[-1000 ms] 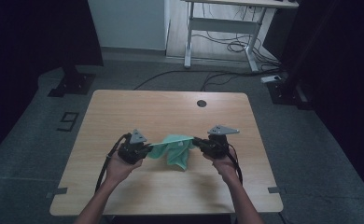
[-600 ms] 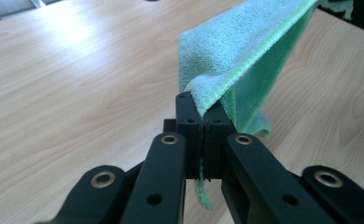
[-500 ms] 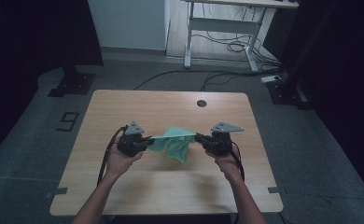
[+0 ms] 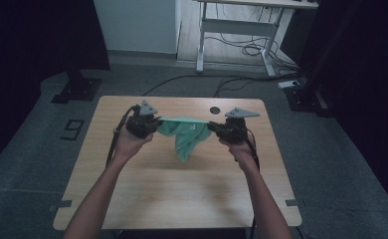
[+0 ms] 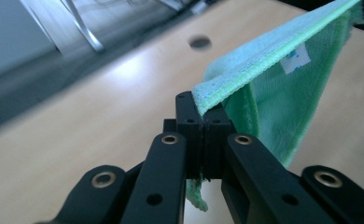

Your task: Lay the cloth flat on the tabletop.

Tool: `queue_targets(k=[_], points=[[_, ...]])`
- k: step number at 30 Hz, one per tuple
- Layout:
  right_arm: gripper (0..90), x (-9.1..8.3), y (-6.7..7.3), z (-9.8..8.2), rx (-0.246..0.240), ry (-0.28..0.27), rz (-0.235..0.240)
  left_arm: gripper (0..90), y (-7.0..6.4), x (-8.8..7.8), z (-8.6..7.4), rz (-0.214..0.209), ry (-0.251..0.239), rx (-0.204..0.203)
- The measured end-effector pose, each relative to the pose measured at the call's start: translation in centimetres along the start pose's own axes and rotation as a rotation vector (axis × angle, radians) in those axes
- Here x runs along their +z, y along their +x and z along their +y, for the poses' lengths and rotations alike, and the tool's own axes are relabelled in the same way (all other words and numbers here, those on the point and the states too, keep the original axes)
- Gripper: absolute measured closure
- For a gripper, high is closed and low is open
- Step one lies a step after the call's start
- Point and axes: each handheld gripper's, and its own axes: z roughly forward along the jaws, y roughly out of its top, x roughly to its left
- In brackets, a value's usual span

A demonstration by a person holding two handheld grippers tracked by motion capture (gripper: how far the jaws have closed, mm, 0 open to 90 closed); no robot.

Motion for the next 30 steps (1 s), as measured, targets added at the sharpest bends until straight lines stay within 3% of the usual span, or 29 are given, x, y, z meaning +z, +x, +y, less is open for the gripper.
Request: queue_targets(k=[3, 5, 7, 13, 16, 19, 20, 22, 23, 25, 27, 30], points=[[88.3, -1.3, 0.7, 1.7, -0.074, -0.051, -0.014, 88.2, 0.0, -1.1, 1.0, -0.008, -0.05, 0.002], [87.9, -1.8, 0.5, 1.8, -0.068, -0.045, 0.005, 88.2, -0.3, -1.2, 0.7, -0.042, -0.054, -0.007], [87.9, -2.1, 0.2, 1.3, -0.051, -0.031, 0.02, 88.2, -0.8, -1.1, 0.1, -0.053, -0.042, 0.002], [87.4, -1.8, 0.1, -1.3, -0.048, 0.077, 0.052, 88.2, -1.6, -0.9, -1.1, -0.084, 0.015, -0.002], [87.7, -1.5, 0.1, -2.3, -0.042, 0.109, 0.063, 88.2, -1.7, -0.3, -1.5, -0.081, 0.061, 0.001], [88.1, -0.8, -0.3, -2.3, -0.037, 0.143, 0.047, 88.1, -1.3, 1.0, -1.4, -0.05, 0.108, 0.023], [88.1, -0.5, -0.6, -1.9, -0.042, 0.146, 0.033, 88.1, -1.1, 0.8, -0.8, -0.033, 0.061, 0.008], [88.7, -1.3, -0.4, 0.0, -0.023, 0.053, 0.001, 88.4, -1.1, -0.5, 0.2, -0.008, -0.04, -0.014], [88.7, -1.8, 0.0, 0.7, -0.037, 0.013, -0.011, 88.5, -1.3, -1.3, 0.5, 0.004, -0.088, -0.013], [88.7, -2.5, 0.9, 1.2, -0.114, -0.02, -0.033, 88.5, -1.8, -1.8, -0.1, 0.0, -0.105, 0.009], [88.4, -2.2, 0.6, -0.3, -0.114, 0.013, -0.001, 88.5, -2.4, -0.8, -2.2, -0.038, -0.042, 0.029], [88.1, -0.4, -0.5, -4.6, -0.056, 0.135, 0.042, 88.3, -3.6, 1.6, -6.0, -0.093, 0.074, 0.032]])
